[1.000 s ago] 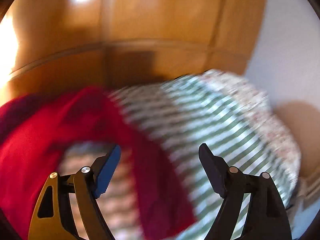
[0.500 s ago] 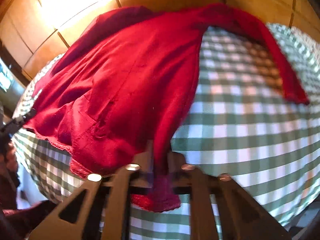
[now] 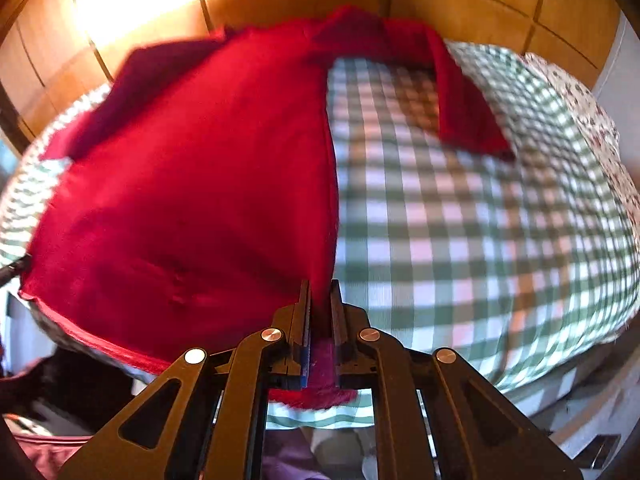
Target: Fold small clothes
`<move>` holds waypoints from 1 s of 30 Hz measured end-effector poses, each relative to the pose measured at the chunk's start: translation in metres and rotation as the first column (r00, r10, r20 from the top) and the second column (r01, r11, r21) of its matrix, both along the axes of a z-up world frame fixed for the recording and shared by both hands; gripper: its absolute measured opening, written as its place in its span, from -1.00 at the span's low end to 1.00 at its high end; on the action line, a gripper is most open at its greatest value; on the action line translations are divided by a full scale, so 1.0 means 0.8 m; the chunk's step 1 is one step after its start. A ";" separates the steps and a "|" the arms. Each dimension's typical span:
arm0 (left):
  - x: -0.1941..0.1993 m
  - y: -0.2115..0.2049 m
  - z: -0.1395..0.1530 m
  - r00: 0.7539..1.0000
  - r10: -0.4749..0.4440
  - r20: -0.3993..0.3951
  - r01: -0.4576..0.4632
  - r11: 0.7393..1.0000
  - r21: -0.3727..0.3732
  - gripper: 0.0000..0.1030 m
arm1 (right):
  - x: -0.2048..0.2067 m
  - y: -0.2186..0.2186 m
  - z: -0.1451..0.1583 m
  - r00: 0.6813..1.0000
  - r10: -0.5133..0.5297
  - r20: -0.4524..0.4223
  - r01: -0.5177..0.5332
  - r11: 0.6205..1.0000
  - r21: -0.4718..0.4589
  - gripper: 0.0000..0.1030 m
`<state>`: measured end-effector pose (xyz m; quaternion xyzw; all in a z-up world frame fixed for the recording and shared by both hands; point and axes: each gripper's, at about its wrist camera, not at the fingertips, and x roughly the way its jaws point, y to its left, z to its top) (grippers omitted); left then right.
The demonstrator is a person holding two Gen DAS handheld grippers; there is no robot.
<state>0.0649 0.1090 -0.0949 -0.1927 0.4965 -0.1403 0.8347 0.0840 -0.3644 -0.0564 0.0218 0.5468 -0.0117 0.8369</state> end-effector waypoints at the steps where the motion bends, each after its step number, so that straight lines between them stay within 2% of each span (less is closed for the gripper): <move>1: 0.004 0.017 0.005 0.999 0.048 0.013 -0.048 0.999 0.004 -0.34 | -0.003 0.001 -0.005 1.000 -0.004 0.004 0.004 1.000 -0.002 -0.83; 2: 0.009 0.035 0.010 0.995 0.100 0.027 -0.101 0.995 0.016 -0.24 | -0.003 0.002 -0.003 1.000 -0.010 0.012 0.010 1.000 0.004 -0.71; 3: 0.019 0.059 0.016 0.985 0.170 0.039 -0.171 0.985 0.029 -0.21 | 0.001 0.001 0.001 0.999 -0.022 0.031 0.022 1.000 0.000 -0.33; 4: 0.029 0.085 0.021 0.971 0.236 0.049 -0.238 0.971 0.035 -0.19 | 0.001 0.002 0.008 0.997 -0.038 0.063 0.038 0.999 -0.010 0.17; 5: 0.037 0.105 0.024 0.956 0.289 0.055 -0.291 0.956 0.046 -0.19 | -0.003 0.004 0.019 0.992 -0.054 0.110 0.056 0.998 -0.012 0.30; 8: 0.068 0.173 0.034 0.895 0.439 0.080 -0.443 0.896 0.042 -0.16 | 0.008 0.018 0.040 0.983 -0.049 0.179 0.049 0.999 0.009 0.34; 10: 0.091 0.203 0.038 0.868 0.489 0.092 -0.495 0.867 0.057 -0.16 | 0.019 0.042 0.045 0.981 -0.025 0.194 0.019 0.999 0.035 0.34; 12: 0.123 0.228 0.038 0.853 0.510 0.113 -0.520 0.849 0.095 -0.07 | 0.034 0.066 0.039 0.983 0.017 0.185 -0.028 0.998 0.059 0.34; 18: 0.222 0.260 0.031 0.835 0.533 0.139 -0.550 0.798 0.244 0.16 | 0.072 0.145 0.004 0.979 0.149 0.142 -0.167 0.979 0.119 0.34; 21: 0.259 0.271 0.023 0.835 0.535 0.126 -0.547 0.789 0.279 0.19 | 0.079 0.180 -0.006 0.972 0.199 0.123 -0.215 0.968 0.127 0.34; 23: 0.289 0.274 0.010 0.845 0.525 0.108 -0.531 0.793 0.300 0.20 | 0.087 0.194 -0.011 0.970 0.214 0.116 -0.229 0.965 0.129 0.34; 25: 0.303 0.272 0.002 0.848 0.521 0.098 -0.523 0.796 0.305 0.08 | 0.095 0.202 -0.013 0.970 0.212 0.116 -0.226 0.966 0.125 0.34; 26: 0.310 0.270 -0.001 0.854 0.512 0.091 -0.514 0.803 0.303 -0.37 | 0.097 0.203 -0.014 0.971 0.209 0.112 -0.223 0.966 0.130 0.35; 27: 0.315 0.265 0.000 0.863 0.497 0.092 -0.498 0.805 0.324 -0.52 | 0.099 0.204 -0.016 0.973 0.206 0.108 -0.220 0.966 0.134 0.42; 28: 0.314 0.260 0.005 0.868 0.484 0.113 -0.491 0.803 0.337 -0.83 | 0.101 0.205 -0.017 0.973 0.203 0.110 -0.216 0.968 0.131 0.42; 30: 0.306 0.262 0.019 0.860 0.485 0.159 -0.509 0.797 0.325 -0.90 | 0.103 0.204 -0.019 0.974 0.198 0.107 -0.211 0.969 0.130 0.42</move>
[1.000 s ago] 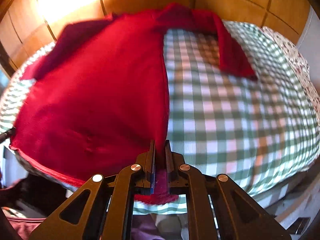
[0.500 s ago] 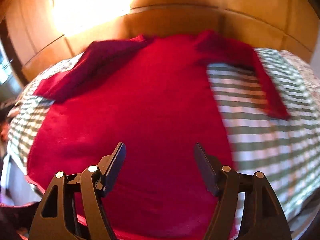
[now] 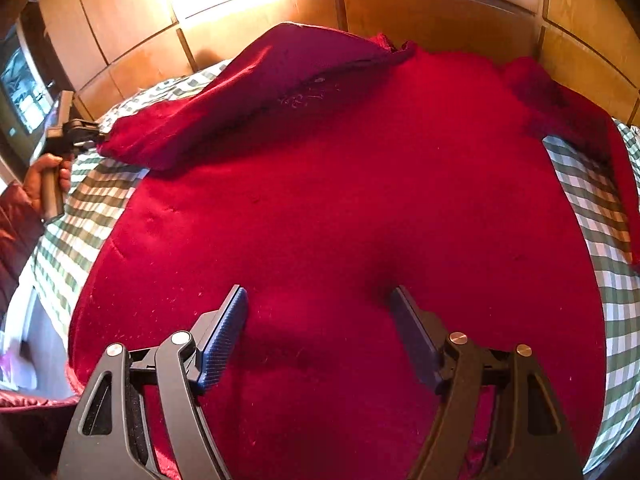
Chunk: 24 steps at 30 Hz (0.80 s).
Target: Fold small clothes
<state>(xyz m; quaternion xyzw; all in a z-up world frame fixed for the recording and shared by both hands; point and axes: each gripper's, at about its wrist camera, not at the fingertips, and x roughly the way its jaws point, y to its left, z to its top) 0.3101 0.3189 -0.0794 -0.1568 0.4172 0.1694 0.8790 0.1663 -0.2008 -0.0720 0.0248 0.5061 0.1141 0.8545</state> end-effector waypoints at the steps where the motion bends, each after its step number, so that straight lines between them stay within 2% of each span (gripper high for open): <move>1: -0.006 0.006 0.008 1.000 0.015 0.019 -0.015 1.000 0.000 -0.90 | 0.001 0.000 -0.002 1.000 -0.003 -0.001 0.003 1.000 0.002 0.45; 5: -0.054 0.056 0.041 0.983 0.161 0.088 -0.163 0.987 0.013 -0.91 | 0.005 0.002 -0.008 1.000 -0.008 0.009 0.008 1.000 0.003 0.49; 8: -0.090 0.092 0.053 0.955 0.276 0.111 -0.282 0.958 0.043 -0.91 | 0.006 0.003 -0.012 1.000 -0.014 0.025 0.014 1.000 0.011 0.55; 9: -0.102 0.103 0.052 0.945 0.306 0.111 -0.312 0.949 0.040 -0.91 | 0.005 0.005 -0.014 0.999 -0.016 0.032 0.016 1.000 0.011 0.58; 11: -0.111 0.112 0.041 0.944 0.323 0.070 -0.325 0.945 0.024 -0.90 | 0.004 0.006 -0.017 0.999 -0.015 0.046 0.015 1.000 0.007 0.62; 13: -0.113 0.104 0.030 0.944 0.328 0.032 -0.329 0.942 0.062 -0.84 | 0.003 0.008 -0.018 0.998 -0.015 0.058 0.015 1.000 0.000 0.67; 14: -0.114 0.099 0.026 0.945 0.327 0.027 -0.328 0.942 0.072 -0.76 | 0.003 0.007 -0.019 0.998 -0.016 0.060 0.016 1.000 -0.001 0.68; 15: -0.116 0.093 0.023 0.946 0.325 0.019 -0.325 0.944 0.048 -0.19 | 0.002 0.007 -0.019 0.998 -0.017 0.064 0.017 1.000 -0.003 0.68; 16: -0.120 0.088 0.022 0.949 0.316 0.014 -0.316 0.949 0.001 0.08 | 0.001 0.007 -0.019 0.998 -0.019 0.066 0.019 1.000 -0.002 0.68; 17: -0.127 0.082 0.023 0.951 0.308 0.031 -0.307 0.951 -0.030 0.21 | 0.001 0.007 -0.018 0.998 -0.021 0.066 0.021 1.000 0.000 0.68; 20: -0.141 0.038 0.030 0.980 0.189 0.055 -0.185 0.980 -0.069 -0.05 | -0.001 0.002 -0.016 0.998 -0.026 0.061 0.026 1.000 0.010 0.68; 21: -0.149 0.015 0.032 0.990 0.122 0.066 -0.115 0.989 -0.095 -0.05 | -0.002 0.000 -0.015 0.998 -0.028 0.060 0.027 1.000 0.013 0.68; 22: -0.159 -0.010 0.033 0.995 0.053 0.082 -0.043 0.992 -0.120 -0.05 | -0.003 -0.002 -0.014 0.998 -0.027 0.058 0.026 1.000 0.016 0.68; 24: -0.179 -0.061 0.034 0.988 -0.112 0.107 0.128 0.979 -0.160 -0.05 | -0.005 -0.011 -0.010 0.997 -0.043 0.062 0.043 0.999 0.011 0.68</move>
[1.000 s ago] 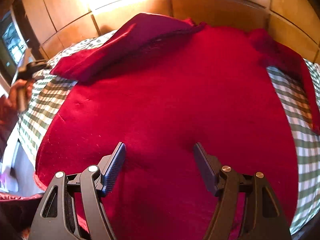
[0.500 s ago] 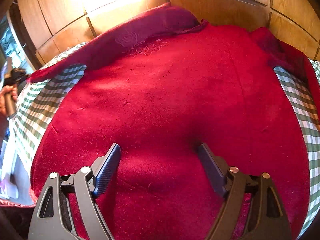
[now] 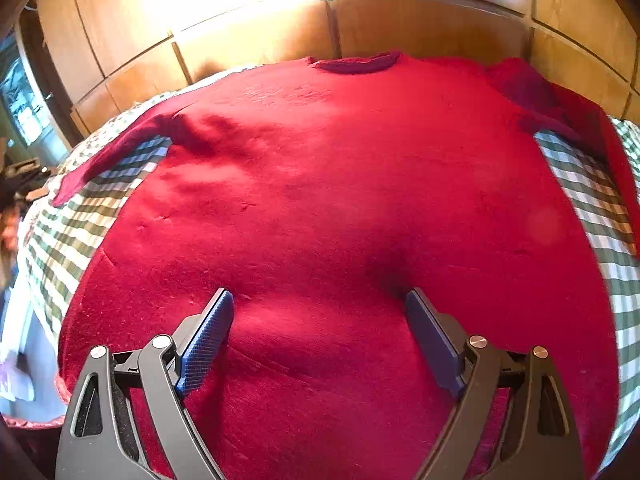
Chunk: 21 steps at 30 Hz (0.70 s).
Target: Fold small clothes
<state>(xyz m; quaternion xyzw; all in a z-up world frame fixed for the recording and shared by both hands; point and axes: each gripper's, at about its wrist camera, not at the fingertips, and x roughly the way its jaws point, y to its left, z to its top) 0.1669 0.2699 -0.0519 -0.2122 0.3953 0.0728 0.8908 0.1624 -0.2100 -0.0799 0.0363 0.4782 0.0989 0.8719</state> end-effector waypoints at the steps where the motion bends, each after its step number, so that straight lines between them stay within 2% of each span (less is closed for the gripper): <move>1: -0.013 -0.029 -0.001 0.996 -0.084 0.008 0.084 0.996 -0.021 -0.05 | -0.001 -0.009 0.003 1.000 -0.018 0.003 0.018 1.000 0.001 0.68; 2: -0.021 -0.049 -0.003 0.989 -0.150 0.011 0.150 0.988 -0.041 -0.05 | -0.002 -0.020 0.006 0.999 -0.038 0.009 0.038 0.999 -0.001 0.68; 4: -0.047 -0.098 -0.013 0.956 -0.294 0.010 0.294 0.950 -0.103 -0.05 | -0.008 -0.048 0.015 0.995 -0.093 0.029 0.094 0.995 -0.030 0.68; 8: -0.086 -0.168 -0.048 0.893 -0.449 -0.031 0.431 0.872 -0.231 -0.02 | -0.025 -0.119 0.025 0.975 -0.221 0.033 0.223 0.972 -0.075 0.68; 10: -0.098 -0.188 -0.062 0.876 -0.480 -0.056 0.455 0.858 -0.239 -0.03 | -0.041 -0.153 0.024 0.962 -0.274 0.025 0.274 0.954 -0.119 0.68; 12: -0.104 -0.198 -0.069 0.877 -0.477 -0.061 0.454 0.863 -0.219 -0.06 | -0.060 -0.181 0.016 0.953 -0.302 -0.021 0.298 0.947 -0.118 0.68; 13: -0.105 -0.197 -0.069 0.881 -0.471 -0.056 0.449 0.866 -0.221 -0.14 | -0.069 -0.191 0.009 0.951 -0.305 -0.061 0.298 0.950 -0.098 0.65; 14: -0.106 -0.197 -0.069 0.878 -0.475 -0.054 0.451 0.862 -0.232 -0.56 | -0.079 -0.197 0.003 0.950 -0.298 -0.097 0.292 0.954 -0.072 0.58; 15: -0.105 -0.200 -0.069 0.871 -0.489 -0.056 0.464 0.854 -0.234 -0.76 | -0.086 -0.199 -0.001 0.952 -0.285 -0.114 0.281 0.958 -0.053 0.32; 17: -0.109 -0.202 -0.063 0.869 -0.492 -0.047 0.473 0.855 -0.213 -0.82 | -0.102 -0.194 0.000 0.964 -0.245 -0.099 0.243 0.969 -0.032 -0.22; 18: -0.112 -0.204 -0.056 0.869 -0.494 -0.040 0.478 0.856 -0.195 -0.83 | -0.106 -0.188 0.002 0.968 -0.230 -0.099 0.229 0.973 -0.020 -0.60; 19: -0.117 -0.204 -0.048 0.869 -0.494 -0.030 0.482 0.858 -0.179 -0.83 | -0.107 -0.183 0.004 0.971 -0.221 -0.096 0.220 0.975 -0.017 -0.81; 21: -0.123 -0.197 -0.037 0.872 -0.489 -0.014 0.481 0.862 -0.163 -0.83 | -0.113 -0.176 0.018 0.977 -0.197 -0.084 0.197 0.980 -0.003 -0.83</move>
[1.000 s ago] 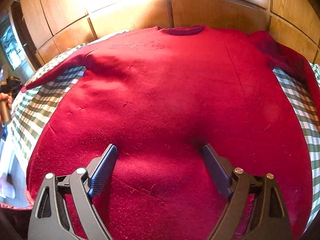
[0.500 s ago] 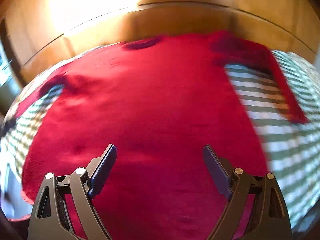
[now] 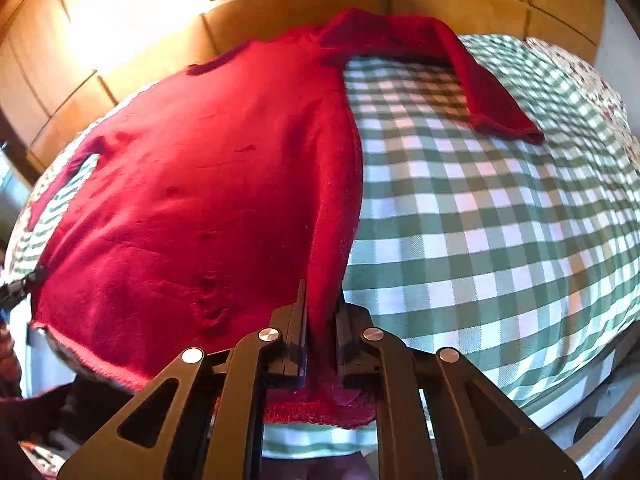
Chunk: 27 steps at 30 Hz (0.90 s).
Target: Fold small clothes
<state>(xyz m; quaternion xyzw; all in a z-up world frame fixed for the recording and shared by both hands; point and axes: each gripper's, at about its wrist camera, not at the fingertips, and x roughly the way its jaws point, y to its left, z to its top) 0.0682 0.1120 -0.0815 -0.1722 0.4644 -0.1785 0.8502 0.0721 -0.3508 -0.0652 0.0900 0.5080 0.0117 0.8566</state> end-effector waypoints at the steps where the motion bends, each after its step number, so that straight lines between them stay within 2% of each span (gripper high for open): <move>1: -0.004 0.002 0.003 1.000 0.000 0.006 -0.001 1.000 0.012 -0.83 | -0.003 -0.002 0.008 1.000 0.007 0.013 -0.008 1.000 0.019 -0.84; 3: -0.005 0.001 -0.004 1.000 -0.005 -0.018 0.006 0.998 0.055 -0.76 | -0.013 -0.006 0.022 0.999 0.031 0.032 -0.032 0.999 0.036 -0.84; 6: 0.002 -0.008 -0.021 0.997 0.026 -0.077 -0.016 0.993 0.120 -0.52 | -0.020 -0.003 0.007 0.998 0.060 -0.032 -0.060 0.998 -0.009 -0.84; 8: 0.003 -0.003 -0.010 0.997 0.055 -0.047 -0.049 0.992 0.112 -0.45 | -0.021 -0.002 -0.003 0.996 0.064 -0.065 -0.066 0.997 -0.028 -0.84; 9: 0.006 0.000 -0.001 0.997 0.068 -0.024 -0.065 0.991 0.115 -0.32 | -0.023 -0.006 -0.002 0.997 0.056 -0.061 -0.057 0.998 -0.016 -0.84; 11: 0.013 0.005 0.021 0.994 0.097 0.040 -0.101 0.988 0.115 -0.20 | -0.021 -0.019 0.007 0.999 0.018 -0.032 -0.018 1.000 0.004 -0.79; 12: 0.017 0.004 0.028 0.993 0.098 0.061 -0.105 0.988 0.111 -0.16 | -0.019 -0.026 0.013 1.000 -0.004 -0.012 0.004 1.000 -0.004 -0.48; 13: 0.024 -0.001 0.036 0.992 0.094 0.085 -0.103 0.989 0.111 -0.14 | -0.015 -0.038 0.021 0.998 -0.052 0.026 0.053 0.998 -0.029 0.01; 14: 0.032 -0.007 0.041 0.991 0.089 0.101 -0.100 0.989 0.113 -0.10 | -0.010 -0.048 0.025 0.994 -0.089 0.055 0.092 0.995 -0.048 0.13; 15: 0.042 -0.017 0.046 0.990 0.079 0.119 -0.093 0.989 0.113 -0.09 | -0.002 -0.063 0.032 0.984 -0.141 0.106 0.149 0.986 -0.077 0.14; 17: 0.059 -0.041 0.048 0.991 0.042 0.131 -0.055 0.994 0.098 -0.03 | 0.022 -0.083 0.034 0.969 -0.194 0.151 0.215 0.967 -0.135 0.14; 18: 0.068 -0.054 0.047 0.990 0.029 0.139 -0.044 0.994 0.104 0.10 | 0.036 -0.091 0.032 0.964 -0.210 0.161 0.236 0.958 -0.162 0.14; 19: 0.074 -0.068 0.046 0.989 0.020 0.145 -0.036 0.993 0.113 0.14 | 0.051 -0.099 0.027 0.960 -0.223 0.172 0.254 0.949 -0.186 0.14; 21: 0.085 -0.095 0.039 0.991 -0.021 0.135 0.003 0.992 0.126 0.15 | 0.082 -0.113 0.014 0.953 -0.242 0.181 0.282 0.926 -0.250 0.14; 24: 0.102 -0.127 0.029 0.992 -0.056 0.114 0.038 0.987 0.156 0.15 | 0.130 -0.130 -0.016 0.955 -0.258 0.148 0.296 0.883 -0.366 0.12; 25: 0.107 -0.136 0.025 0.992 -0.065 0.105 0.047 0.985 0.169 0.15 | 0.145 -0.141 -0.027 0.955 -0.269 0.127 0.297 0.872 -0.389 -0.15; 26: 0.110 -0.142 0.021 0.992 -0.071 0.100 0.052 0.982 0.180 0.15 | 0.154 -0.150 -0.033 0.955 -0.275 0.114 0.298 0.866 -0.402 -0.32; 27: 0.115 -0.148 0.018 0.993 -0.075 0.093 0.056 0.978 0.200 0.15 | 0.161 -0.160 -0.034 0.949 -0.295 0.110 0.313 0.849 -0.425 -0.72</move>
